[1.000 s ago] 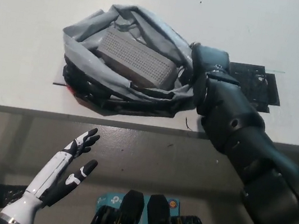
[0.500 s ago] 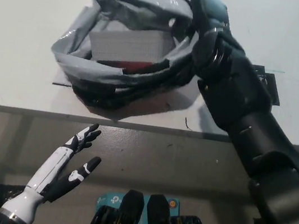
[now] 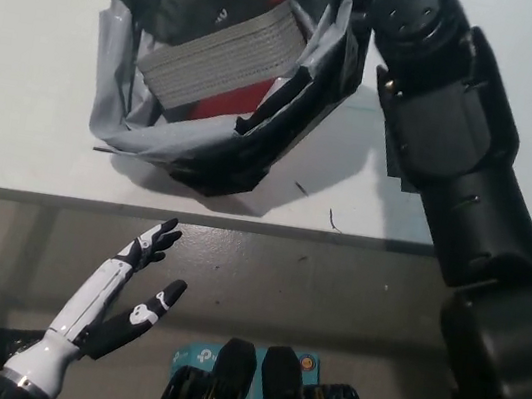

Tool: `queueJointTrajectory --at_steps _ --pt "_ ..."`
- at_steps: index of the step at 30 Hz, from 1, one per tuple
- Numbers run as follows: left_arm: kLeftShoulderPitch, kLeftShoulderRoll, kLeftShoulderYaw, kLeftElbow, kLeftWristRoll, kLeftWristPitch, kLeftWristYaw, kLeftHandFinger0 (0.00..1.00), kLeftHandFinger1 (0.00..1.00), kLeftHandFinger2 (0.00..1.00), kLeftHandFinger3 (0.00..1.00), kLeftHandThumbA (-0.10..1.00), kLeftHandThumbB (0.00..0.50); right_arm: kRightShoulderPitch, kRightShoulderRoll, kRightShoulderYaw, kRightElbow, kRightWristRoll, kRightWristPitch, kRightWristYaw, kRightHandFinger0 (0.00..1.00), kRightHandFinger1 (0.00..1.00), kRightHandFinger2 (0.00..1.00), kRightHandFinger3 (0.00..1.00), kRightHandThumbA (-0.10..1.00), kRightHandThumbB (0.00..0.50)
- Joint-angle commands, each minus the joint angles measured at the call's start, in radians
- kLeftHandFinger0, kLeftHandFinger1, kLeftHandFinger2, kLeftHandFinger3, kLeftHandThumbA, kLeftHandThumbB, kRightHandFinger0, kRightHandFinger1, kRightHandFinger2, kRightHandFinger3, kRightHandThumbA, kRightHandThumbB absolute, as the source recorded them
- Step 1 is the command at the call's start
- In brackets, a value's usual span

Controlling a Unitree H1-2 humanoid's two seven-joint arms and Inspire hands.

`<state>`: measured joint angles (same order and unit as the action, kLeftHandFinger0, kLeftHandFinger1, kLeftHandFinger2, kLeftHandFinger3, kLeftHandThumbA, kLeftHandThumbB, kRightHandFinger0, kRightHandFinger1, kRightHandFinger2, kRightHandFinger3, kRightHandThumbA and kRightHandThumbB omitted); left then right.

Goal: Use the right hand to pick up a small rectangular container and put it into a plastic bag and lift the bag

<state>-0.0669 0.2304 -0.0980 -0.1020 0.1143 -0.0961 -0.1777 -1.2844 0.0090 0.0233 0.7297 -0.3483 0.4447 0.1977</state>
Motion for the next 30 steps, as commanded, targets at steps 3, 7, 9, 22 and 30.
queueJointTrajectory --at_steps 3,7,9,22,30 --pt "-0.024 0.019 0.004 -0.026 0.012 -0.007 -0.007 1.00 1.00 1.00 1.00 0.75 0.294 -0.249 0.042 -0.280 0.136 0.376 0.025 0.050 0.00 0.33 0.70 0.23 0.08 0.181" --pt "-0.026 0.023 0.003 -0.031 0.009 -0.006 -0.012 1.00 1.00 1.00 1.00 0.71 0.282 -0.323 0.042 -0.405 0.236 0.517 0.025 -0.007 0.00 0.15 0.60 0.60 0.06 0.163" --pt "-0.026 0.023 0.003 -0.034 0.007 -0.005 -0.013 1.00 1.00 1.00 1.00 0.70 0.279 -0.340 0.044 -0.454 0.252 0.573 0.025 -0.044 0.00 0.12 0.62 0.82 0.01 0.160" --pt "-0.033 0.018 -0.004 -0.031 0.014 -0.003 -0.015 1.00 1.00 1.00 1.00 0.66 0.286 -0.511 0.030 -0.771 0.175 0.929 0.025 -0.309 0.00 0.37 0.82 1.00 0.25 0.001" --pt "0.003 0.011 -0.014 -0.045 0.016 -0.003 -0.016 1.00 1.00 1.00 1.00 0.61 0.276 -0.567 0.004 -0.777 0.131 1.005 0.025 -0.383 0.00 0.32 0.71 1.00 0.47 0.000"
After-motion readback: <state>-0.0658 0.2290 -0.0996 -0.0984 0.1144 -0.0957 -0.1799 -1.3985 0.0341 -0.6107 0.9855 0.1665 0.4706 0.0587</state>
